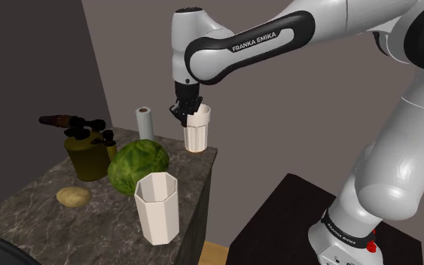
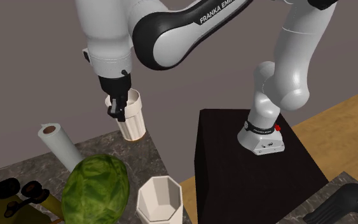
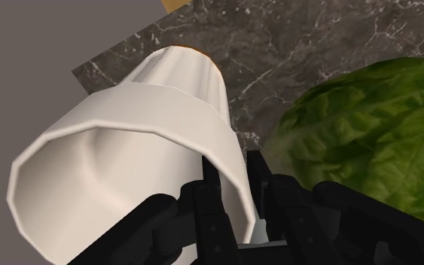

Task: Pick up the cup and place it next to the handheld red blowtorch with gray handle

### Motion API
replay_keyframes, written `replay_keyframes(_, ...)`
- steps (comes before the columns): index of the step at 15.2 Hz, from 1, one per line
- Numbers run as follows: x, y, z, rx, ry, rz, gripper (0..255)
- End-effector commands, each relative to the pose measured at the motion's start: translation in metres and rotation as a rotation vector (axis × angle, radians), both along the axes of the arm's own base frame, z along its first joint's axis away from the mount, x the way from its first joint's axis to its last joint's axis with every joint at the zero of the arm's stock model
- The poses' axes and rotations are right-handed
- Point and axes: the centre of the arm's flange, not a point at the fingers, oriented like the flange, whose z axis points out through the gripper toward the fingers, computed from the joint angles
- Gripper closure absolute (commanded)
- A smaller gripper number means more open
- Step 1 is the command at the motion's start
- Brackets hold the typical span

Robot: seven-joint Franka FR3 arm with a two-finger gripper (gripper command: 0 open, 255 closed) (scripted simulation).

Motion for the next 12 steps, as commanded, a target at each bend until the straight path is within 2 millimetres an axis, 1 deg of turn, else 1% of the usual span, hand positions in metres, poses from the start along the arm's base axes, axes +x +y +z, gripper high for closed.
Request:
replay_keyframes(1,-0.001,0.000,0.012,0.000,0.000,0.000,255)
replay_keyframes(12,-0.001,0.000,0.070,0.000,0.000,0.000,255)
